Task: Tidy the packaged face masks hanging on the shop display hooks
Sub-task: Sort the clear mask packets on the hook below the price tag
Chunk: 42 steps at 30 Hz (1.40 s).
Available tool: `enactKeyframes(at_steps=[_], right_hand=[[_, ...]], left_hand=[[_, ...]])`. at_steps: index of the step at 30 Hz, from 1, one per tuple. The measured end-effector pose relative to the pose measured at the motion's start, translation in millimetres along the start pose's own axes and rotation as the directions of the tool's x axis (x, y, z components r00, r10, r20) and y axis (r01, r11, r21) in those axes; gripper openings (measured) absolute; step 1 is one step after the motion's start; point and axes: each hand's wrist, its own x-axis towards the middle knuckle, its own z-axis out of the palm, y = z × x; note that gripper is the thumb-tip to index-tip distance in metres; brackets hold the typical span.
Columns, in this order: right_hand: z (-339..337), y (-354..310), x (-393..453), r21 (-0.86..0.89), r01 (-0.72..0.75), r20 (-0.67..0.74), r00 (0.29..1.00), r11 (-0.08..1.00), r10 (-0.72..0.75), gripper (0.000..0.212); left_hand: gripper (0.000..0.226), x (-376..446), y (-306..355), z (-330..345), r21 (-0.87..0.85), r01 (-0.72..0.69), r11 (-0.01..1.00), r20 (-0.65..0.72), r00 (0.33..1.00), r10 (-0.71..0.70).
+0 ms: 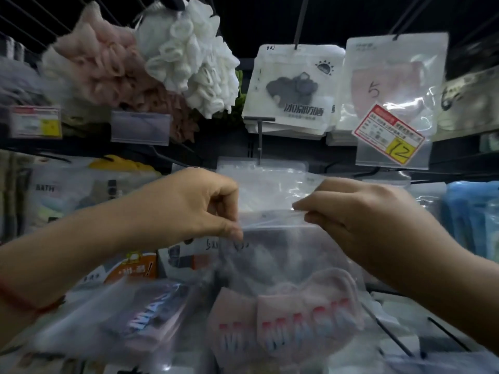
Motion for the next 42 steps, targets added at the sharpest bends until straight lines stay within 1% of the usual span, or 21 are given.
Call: enactKeyframes(at_steps=[2, 5, 7, 9, 10, 12, 14, 15, 17, 20, 22, 25, 31, 33, 36, 37, 39, 40, 42], right_hand=[[-4.8, 5.7, -3.1, -0.024, -0.029, -0.018, 0.999, 0.999, 0.029, 0.019], [-10.3, 11.6, -4.3, -0.082, -0.075, -0.025, 0.997, 0.994, 0.073, 0.018], [-9.0, 9.5, -1.6, -0.093, -0.063, 0.02, 0.998, 0.994, 0.065, 0.017], [-7.1, 5.1, 3.1, -0.115, -0.039, 0.054, 0.998, 0.993, 0.045, 0.015], [-6.2, 3.2, 5.7, -0.135, -0.031, 0.057, 0.998, 0.99, 0.039, 0.013], [-4.8, 1.6, 11.3, -0.169, -0.027, 0.039, 0.999, 0.985, 0.034, 0.012], [-2.8, 1.8, 17.1, -0.183, -0.025, 0.019, 0.999, 0.983, 0.029, 0.01], [-1.3, 2.0, 19.7, -0.184, -0.022, 0.017, 1.0, 0.983, 0.026, 0.009], [1.4, 2.7, 23.5, -0.187, -0.021, 0.037, 0.999, 0.982, 0.029, 0.009], [3.6, 2.5, 27.5, -0.193, -0.035, 0.111, 0.992, 0.981, 0.057, 0.011], [2.1, 0.1, 31.1, -0.201, -0.047, 0.162, 0.983, 0.978, 0.081, 0.011], [-0.9, -3.3, 36.5, -0.209, -0.089, 0.223, 0.965, 0.974, 0.136, 0.02], [-3.8, -10.6, 42.6, -0.206, -0.125, 0.284, 0.941, 0.97, 0.182, 0.023], [-3.9, -11.2, 43.2, -0.212, -0.133, 0.294, 0.936, 0.968, 0.193, 0.024], [-3.7, -11.0, 43.7, -0.207, -0.144, 0.303, 0.931, 0.968, 0.204, 0.024], [-3.5, -10.9, 43.9, -0.21, -0.145, 0.304, 0.93, 0.967, 0.206, 0.024], [-2.5, -10.9, 44.8, -0.208, -0.147, 0.303, 0.93, 0.967, 0.207, 0.023], [-1.4, -10.8, 45.3, -0.206, -0.147, 0.303, 0.931, 0.967, 0.206, 0.023], [1.7, -9.7, 46.1, -0.204, -0.149, 0.303, 0.93, 0.968, 0.207, 0.023]], left_hand=[[0.021, -0.7, -9.8, -5.7, 0.023, 0.004, 1.0, -0.04, 0.999, -0.003], [0.017, 4.9, -25.2, -5.1, 0.091, -0.036, 0.995, -0.202, 0.978, 0.054], [0.014, 10.9, -29.0, 1.5, 0.16, -0.116, 0.98, -0.298, 0.941, 0.16], [0.025, 18.0, -30.3, 7.4, 0.286, -0.203, 0.937, -0.377, 0.875, 0.304], [0.029, 21.5, -31.3, 8.6, 0.338, -0.236, 0.911, -0.4, 0.84, 0.366], [0.034, 29.2, -37.1, 9.3, 0.417, -0.307, 0.855, -0.404, 0.781, 0.477], [0.038, 37.5, -43.8, 10.1, 0.464, -0.351, 0.813, -0.382, 0.749, 0.541], [0.039, 41.6, -46.1, 9.8, 0.461, -0.358, 0.812, -0.388, 0.742, 0.547], [0.04, 47.5, -47.9, 8.4, 0.41, -0.355, 0.84, -0.42, 0.744, 0.52], [0.04, 53.1, -48.6, 6.7, 0.344, -0.336, 0.877, -0.447, 0.762, 0.468], [0.039, 57.0, -49.0, 6.4, 0.352, -0.323, 0.878, -0.445, 0.768, 0.461], [0.04, 59.9, -46.7, 5.6, 0.366, -0.314, 0.876, -0.446, 0.767, 0.461], [0.041, 60.1, -44.7, 4.4, 0.369, -0.291, 0.883, -0.41, 0.801, 0.436], [0.04, 59.2, -46.6, 4.7, 0.318, -0.283, 0.905, -0.397, 0.827, 0.399], [0.039, 58.1, -51.8, 8.1, 0.17, -0.263, 0.95, -0.403, 0.861, 0.311], [0.039, 58.7, -53.2, 9.8, 0.179, -0.261, 0.948, -0.406, 0.859, 0.313], [0.039, 61.6, -54.7, 13.6, 0.315, -0.227, 0.922, -0.394, 0.852, 0.345], [0.04, 62.9, -54.5, 15.3, 0.419, -0.194, 0.887, -0.379, 0.85, 0.365], [0.04, 64.6, -56.0, 19.2, 0.604, -0.167, 0.779, -0.332, 0.837, 0.436]])
